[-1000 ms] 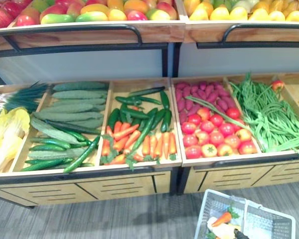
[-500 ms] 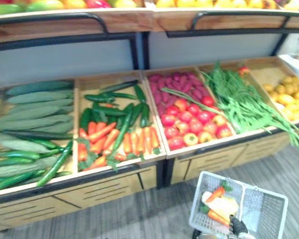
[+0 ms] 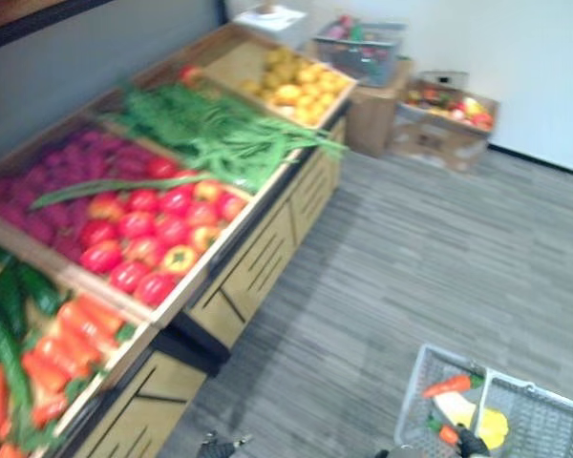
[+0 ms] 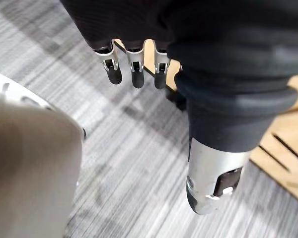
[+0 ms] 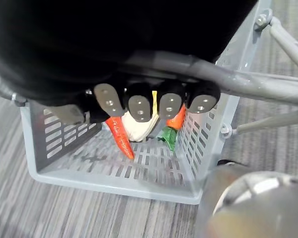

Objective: Pick vegetable in the basket

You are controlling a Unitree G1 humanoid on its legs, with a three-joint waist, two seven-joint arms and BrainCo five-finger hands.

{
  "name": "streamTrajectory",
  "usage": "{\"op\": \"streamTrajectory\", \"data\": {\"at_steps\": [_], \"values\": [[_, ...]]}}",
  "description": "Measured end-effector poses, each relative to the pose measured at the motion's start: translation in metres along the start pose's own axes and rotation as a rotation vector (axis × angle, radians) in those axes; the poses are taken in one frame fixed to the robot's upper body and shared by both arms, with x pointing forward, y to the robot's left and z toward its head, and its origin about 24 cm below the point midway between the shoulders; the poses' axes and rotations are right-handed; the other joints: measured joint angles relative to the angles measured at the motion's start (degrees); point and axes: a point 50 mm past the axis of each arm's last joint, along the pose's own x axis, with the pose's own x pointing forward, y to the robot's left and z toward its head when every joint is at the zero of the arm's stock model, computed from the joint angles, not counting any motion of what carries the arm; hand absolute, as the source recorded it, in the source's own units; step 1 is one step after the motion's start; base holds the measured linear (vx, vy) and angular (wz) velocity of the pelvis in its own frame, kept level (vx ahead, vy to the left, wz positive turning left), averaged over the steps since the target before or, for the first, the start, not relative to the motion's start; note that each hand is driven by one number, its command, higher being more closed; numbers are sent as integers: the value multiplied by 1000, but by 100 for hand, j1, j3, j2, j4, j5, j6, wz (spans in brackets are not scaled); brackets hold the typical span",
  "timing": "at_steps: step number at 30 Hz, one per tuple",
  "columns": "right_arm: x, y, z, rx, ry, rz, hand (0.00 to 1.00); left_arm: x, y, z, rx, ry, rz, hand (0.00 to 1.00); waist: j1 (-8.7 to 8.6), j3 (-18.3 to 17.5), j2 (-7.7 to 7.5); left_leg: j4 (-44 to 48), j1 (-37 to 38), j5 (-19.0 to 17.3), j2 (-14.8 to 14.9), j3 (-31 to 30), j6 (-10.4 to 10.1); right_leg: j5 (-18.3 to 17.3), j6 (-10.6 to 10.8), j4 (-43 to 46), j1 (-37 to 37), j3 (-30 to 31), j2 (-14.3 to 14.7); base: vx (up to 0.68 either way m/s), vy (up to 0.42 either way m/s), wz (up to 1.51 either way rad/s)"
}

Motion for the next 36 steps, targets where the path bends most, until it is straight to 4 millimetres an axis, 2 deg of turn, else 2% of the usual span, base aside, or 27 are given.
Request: {"op": "streamTrajectory", "data": {"at_steps": [2,4,5,6,7,8,9,10,11,12,13,14,15,16,18,20,21,22,25,28,31,35,36], "values": [[0,-2,-3,-6,12,-3,100,0,-9,2,7,2,-23,0,-23,-21,14,366,46,126,203,89,-2,-1,-1,-410,79,129,190,-30,-221,-103],[-2,-1,-7,-15,20,2,100,1,-15,6,5,-7,-34,0,-83,-42,32,951,9,209,591,1,33,0,-1,-775,224,177,397,-39,-154,-52],[-3,3,-10,-31,23,17,100,1,-15,7,6,-11,-32,0,-210,-79,84,1426,-32,308,862,-178,-9,2,-5,-1003,359,168,527,-36,-147,-30],[-4,8,-12,-47,26,33,100,0,-15,6,6,-8,-26,0,-272,-57,38,2080,-119,523,1233,-305,-42,11,-22,-1164,512,253,612,-27,-137,-27],[-4,8,-13,-50,26,35,100,0,-15,5,5,-5,-25,0,-274,-18,-24,2407,-220,652,1370,-436,-54,4,-33,-1199,562,333,612,-7,-69,-32],[-3,8,-11,-53,23,32,100,0,-17,9,13,-19,-30,0,-267,-11,-37,2416,-460,36,1281,-784,-464,3,-35,-1163,565,480,487,-7,23,-28],[-2,6,-7,-58,15,27,100,0,-18,11,20,-29,-33,0,-270,19,-86,2170,-645,-211,1014,-1124,-467,3,-34,-1103,549,607,358,-41,127,-60],[-1,7,-1,-63,-2,26,100,1,-14,18,19,-65,-19,0,-119,86,-182,1598,-922,-273,405,-2089,-377,4,-32,-1048,520,973,149,-38,116,-66],[0,8,1,-65,-7,28,100,1,-13,18,18,-71,-15,0,-75,96,-199,1459,-959,-276,253,-2327,-373,9,-25,-1031,501,1071,110,-63,160,-120],[0,11,5,-83,-16,39,100,0,-8,15,17,-70,-1,0,67,108,-215,886,-1071,-275,-284,-3391,-376,66,70,-979,435,1458,26,-45,194,-140],[1,13,10,-101,-30,51,100,-1,-7,9,-6,-57,13,0,117,116,-86,258,-1021,89,-645,-4286,-315,141,197,-1019,418,1741,110,-53,260,-155],[2,12,13,-115,-41,53,100,-2,-7,8,-8,-56,18,0,166,132,11,154,-1001,185,-690,-4581,-290,169,250,-1086,391,1876,243,-16,268,-135],[1,21,14,-127,-57,83,100,-1,-3,8,5,-58,27,0,182,122,50,135,-928,37,-830,-5031,-393,268,401,-1297,373,2107,236,9,218,-94],[0,29,17,-132,-78,105,100,0,0,12,13,-74,32,0,145,193,-79,212,-1008,33,-1009,-5449,-399,330,371,-1421,327,2315,191,-21,210,-69],[0,27,21,-140,-102,105,100,1,4,16,0,-92,45,0,181,281,-157,288,-1041,-45,-1204,-5896,-460,488,390,-1539,309,2537,118,-90,179,-31],[1,25,23,-142,-109,102,100,0,6,12,-1,-79,57,0,188,244,-76,81,-978,-278,-1171,-5837,-386,584,511,-1672,233,2581,158,-85,120,-23],[2,22,25,-149,-116,93,100,0,6,9,19,-73,57,0,186,239,114,-187,-895,-562,-1059,-5741,-293,679,517,-1745,228,2578,287,-69,82,-16],[2,23,26,-155,-118,95,100,0,6,7,27,-62,58,0,229,251,110,-225,-922,-555,-1068,-5693,-292,821,473,-1915,245,2624,288,-66,68,-19],[1,22,21,-163,-106,92,100,-3,10,-8,69,-13,63,0,280,225,136,-377,-805,-510,-1075,-5545,-301,949,566,-2020,255,2701,284,-30,-3,-25],[0,22,18,-153,-108,91,100,-3,8,-8,130,-23,50,0,253,214,88,-825,-591,-261,-1111,-5543,-348,950,566,-1965,234,2638,282,33,-46,4],[-1,23,20,-148,-119,93,100,-3,6,-4,161,-38,44,0,253,230,54,-995,-505,-177,-1106,-5493,-362,934,546,-1813,155,2567,285,42,-32,-7],[-2,24,23,-152,-140,95,100,-2,5,0,196,-55,39,0,317,243,-22,-1055,-280,-172,-1116,-5264,-355,767,452,-1073,-87,2520,223,-13,24,-21],[-4,27,21,-145,-141,102,100,-1,8,1,209,-60,42,0,313,233,-104,-1060,-203,-171,-1139,-5278,-352,645,463,-748,-158,2525,155,-47,29,14]]}}
